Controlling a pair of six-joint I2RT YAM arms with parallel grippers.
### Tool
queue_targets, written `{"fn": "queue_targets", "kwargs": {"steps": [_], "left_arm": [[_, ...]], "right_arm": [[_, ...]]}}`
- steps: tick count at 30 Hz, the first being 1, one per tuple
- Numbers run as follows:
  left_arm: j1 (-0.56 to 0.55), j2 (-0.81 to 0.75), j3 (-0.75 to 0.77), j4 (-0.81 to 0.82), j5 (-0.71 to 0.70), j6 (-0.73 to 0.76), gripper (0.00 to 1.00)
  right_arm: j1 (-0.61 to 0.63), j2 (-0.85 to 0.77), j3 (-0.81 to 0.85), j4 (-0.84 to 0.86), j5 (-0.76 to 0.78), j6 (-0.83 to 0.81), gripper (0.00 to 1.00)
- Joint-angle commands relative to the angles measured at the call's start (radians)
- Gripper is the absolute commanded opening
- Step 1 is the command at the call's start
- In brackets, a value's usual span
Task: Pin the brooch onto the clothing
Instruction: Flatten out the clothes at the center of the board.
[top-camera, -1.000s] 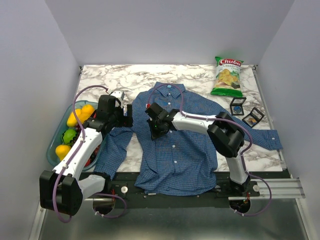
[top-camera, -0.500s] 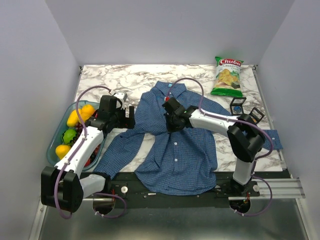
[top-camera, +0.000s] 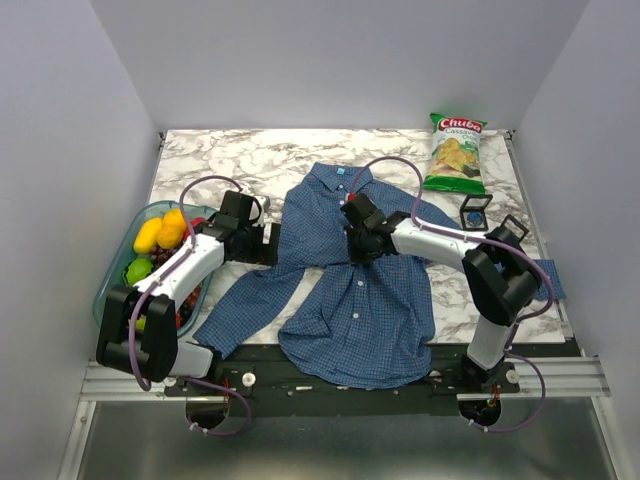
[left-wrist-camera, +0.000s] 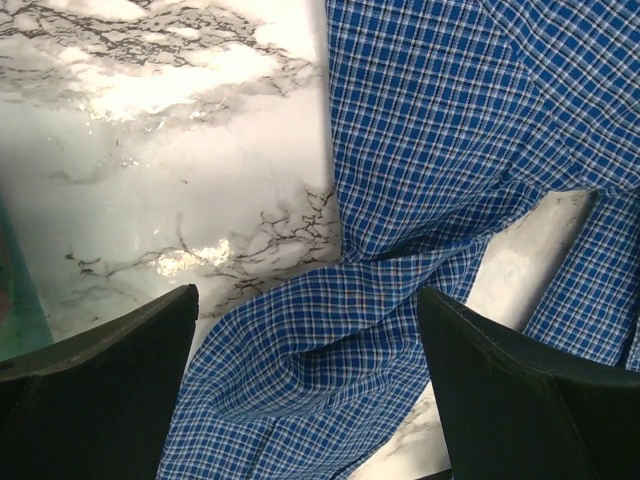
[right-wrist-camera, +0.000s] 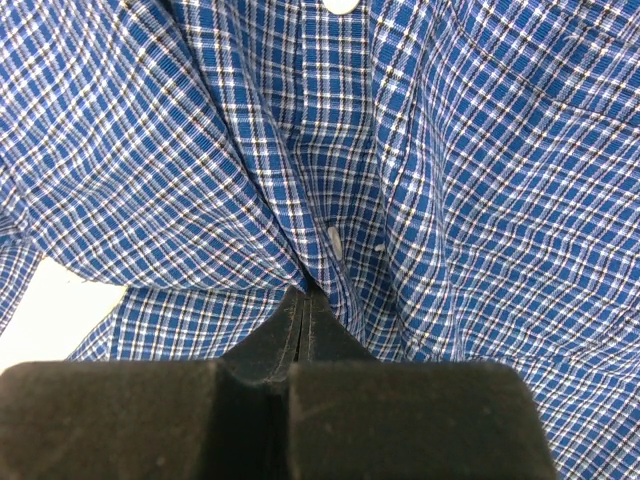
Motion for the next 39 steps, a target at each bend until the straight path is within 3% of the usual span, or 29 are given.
{"fn": "queue_targets", "kwargs": {"steps": [1, 6, 13, 19, 20, 23, 25, 28, 31, 34, 39], "left_arm": [[0.002, 0.065, 0.046, -0.030, 0.066, 0.018, 0.99], [0.002, 0.120, 0.058, -0.055, 0.092, 0.009, 0.97], [0.002, 0.157, 0.041, -0.070, 0.154, -0.021, 0.76], [-0.001, 0.083, 0.007, -0.100, 0.137, -0.032, 0.39], [-0.006, 0.061, 0.001, -0.093, 0.123, -0.038, 0.26], [-0.014, -0.002, 0.015, -0.103, 0.123, -0.055, 0.06], [-0.015, -0.031, 0.039, -0.122, 0.128, -0.063, 0.00], [-0.032, -0.102, 0.059, -0.118, 0.122, -0.077, 0.00], [-0.082, -0.186, 0.081, -0.103, -0.005, -0.083, 0.00], [-0.194, -0.250, 0.084, -0.070, -0.185, -0.107, 0.00], [-0.505, -0.252, 0.044, -0.020, -0.443, -0.257, 0.00]], "right_arm": [[-0.011, -0.031, -0.032, 0.027, -0.010, -0.016, 0.01], [-0.014, -0.023, -0.032, 0.044, -0.031, -0.013, 0.01], [-0.016, -0.020, -0.026, 0.047, -0.036, -0.014, 0.01], [-0.019, -0.026, -0.026, 0.047, -0.034, -0.016, 0.01], [-0.019, -0.026, -0.026, 0.047, -0.036, -0.017, 0.01], [-0.019, -0.024, -0.023, 0.044, -0.036, -0.019, 0.01], [-0.020, -0.026, -0.023, 0.044, -0.033, -0.019, 0.01], [-0.020, -0.027, -0.023, 0.041, -0.031, -0.019, 0.01], [-0.020, -0.029, -0.023, 0.041, -0.030, -0.019, 0.01], [-0.020, -0.027, -0.023, 0.041, -0.028, -0.019, 0.01], [-0.023, -0.027, -0.026, 0.039, -0.016, -0.014, 0.01]]}}
